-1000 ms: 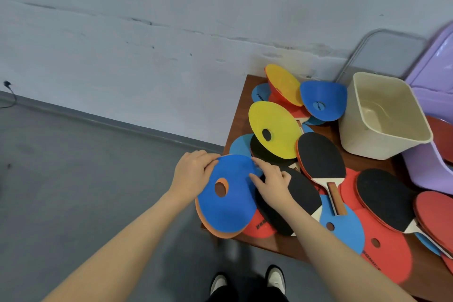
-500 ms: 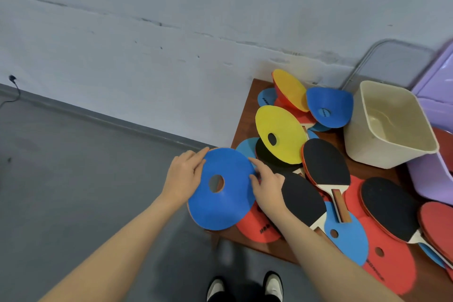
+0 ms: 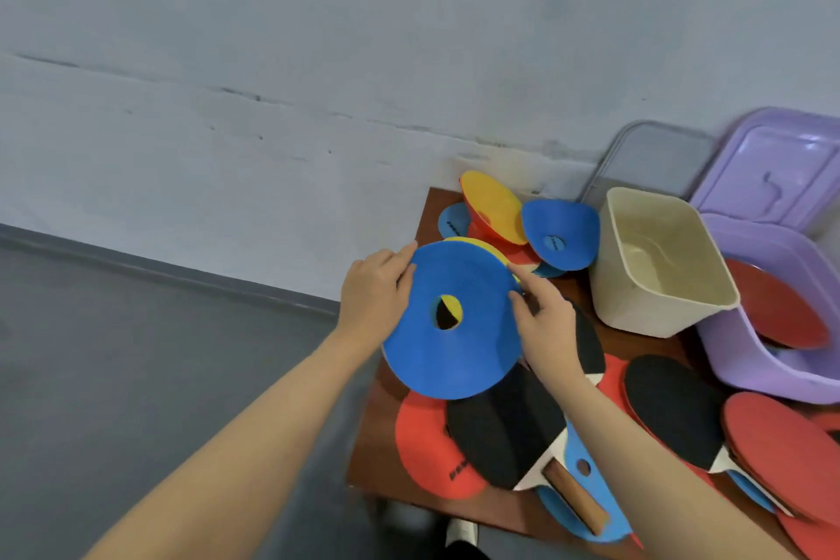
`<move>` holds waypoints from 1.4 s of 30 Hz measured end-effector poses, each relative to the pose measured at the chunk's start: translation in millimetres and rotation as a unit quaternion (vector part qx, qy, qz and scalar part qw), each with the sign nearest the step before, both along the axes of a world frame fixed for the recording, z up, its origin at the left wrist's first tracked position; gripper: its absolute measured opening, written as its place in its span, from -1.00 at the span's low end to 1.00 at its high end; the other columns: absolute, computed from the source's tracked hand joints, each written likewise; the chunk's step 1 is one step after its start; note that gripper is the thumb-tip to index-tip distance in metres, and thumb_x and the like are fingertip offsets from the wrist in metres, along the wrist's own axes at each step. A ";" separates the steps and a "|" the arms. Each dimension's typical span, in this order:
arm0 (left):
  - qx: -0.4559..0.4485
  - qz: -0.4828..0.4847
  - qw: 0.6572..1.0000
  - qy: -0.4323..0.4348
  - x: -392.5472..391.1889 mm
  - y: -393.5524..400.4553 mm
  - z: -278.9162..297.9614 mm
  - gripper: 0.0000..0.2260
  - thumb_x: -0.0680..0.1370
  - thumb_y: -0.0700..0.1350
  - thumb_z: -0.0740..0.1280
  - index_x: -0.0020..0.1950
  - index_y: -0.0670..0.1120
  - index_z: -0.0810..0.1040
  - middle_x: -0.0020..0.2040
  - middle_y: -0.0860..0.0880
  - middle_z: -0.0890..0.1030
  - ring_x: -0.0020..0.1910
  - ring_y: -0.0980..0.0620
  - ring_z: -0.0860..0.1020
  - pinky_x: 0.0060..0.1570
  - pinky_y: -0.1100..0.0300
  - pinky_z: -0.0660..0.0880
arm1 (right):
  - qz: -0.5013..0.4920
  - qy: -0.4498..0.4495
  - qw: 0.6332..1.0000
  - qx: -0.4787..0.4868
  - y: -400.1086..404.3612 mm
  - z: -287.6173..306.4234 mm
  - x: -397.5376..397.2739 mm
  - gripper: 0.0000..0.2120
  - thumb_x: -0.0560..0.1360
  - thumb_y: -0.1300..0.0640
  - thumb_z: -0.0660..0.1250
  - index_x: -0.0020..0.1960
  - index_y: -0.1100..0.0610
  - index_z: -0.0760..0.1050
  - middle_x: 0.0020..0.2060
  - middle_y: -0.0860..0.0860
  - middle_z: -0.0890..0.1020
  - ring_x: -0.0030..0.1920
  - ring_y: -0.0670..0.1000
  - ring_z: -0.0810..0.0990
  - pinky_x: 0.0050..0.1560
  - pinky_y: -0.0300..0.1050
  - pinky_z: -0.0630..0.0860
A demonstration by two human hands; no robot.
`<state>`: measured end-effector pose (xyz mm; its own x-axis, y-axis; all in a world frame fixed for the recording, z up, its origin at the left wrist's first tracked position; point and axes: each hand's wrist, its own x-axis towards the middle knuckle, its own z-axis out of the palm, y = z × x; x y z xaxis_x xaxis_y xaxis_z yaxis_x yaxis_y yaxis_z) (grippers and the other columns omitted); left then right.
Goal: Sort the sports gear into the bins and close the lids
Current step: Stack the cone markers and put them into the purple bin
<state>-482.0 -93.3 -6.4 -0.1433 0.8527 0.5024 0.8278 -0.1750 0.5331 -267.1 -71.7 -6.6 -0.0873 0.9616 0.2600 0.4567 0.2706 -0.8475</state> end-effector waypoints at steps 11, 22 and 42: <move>-0.115 0.026 0.993 0.012 57.7 124.9 4.3 -0.68 0.61 -0.16 0.16 0.36 -0.11 0.43 -0.05 -0.18 0.56 -0.08 -0.20 0.52 -0.09 0.00 0.41 | -0.030 -0.048 0.997 -0.060 120.6 -4.6 50.9 -0.66 0.51 0.30 0.27 0.24 0.08 0.52 -0.04 -0.08 0.58 -0.01 -0.09 0.52 0.11 -0.10 0.47; -0.325 0.077 0.939 0.076 47.9 122.8 -58.9 -0.53 0.61 0.00 0.12 0.49 -0.10 0.16 0.18 -0.12 0.47 0.18 -0.13 0.44 0.17 -0.02 0.30 | 0.033 -0.264 0.943 -0.200 146.0 -74.2 57.2 -0.58 0.54 0.11 0.23 0.39 0.01 0.31 0.22 0.04 0.46 0.27 0.09 0.37 0.17 -0.01 0.20; -0.307 0.123 0.943 -0.035 7.8 75.6 -69.2 -0.56 0.60 -0.09 0.17 0.47 -0.10 0.21 0.22 -0.13 0.47 0.11 -0.13 0.49 0.02 0.03 0.43 | 0.052 -0.205 0.959 -0.188 112.9 -75.4 -1.1 -0.56 0.54 0.17 0.21 0.38 -0.08 0.29 -0.27 -0.13 0.43 -0.14 -0.12 0.36 0.09 -0.17 0.08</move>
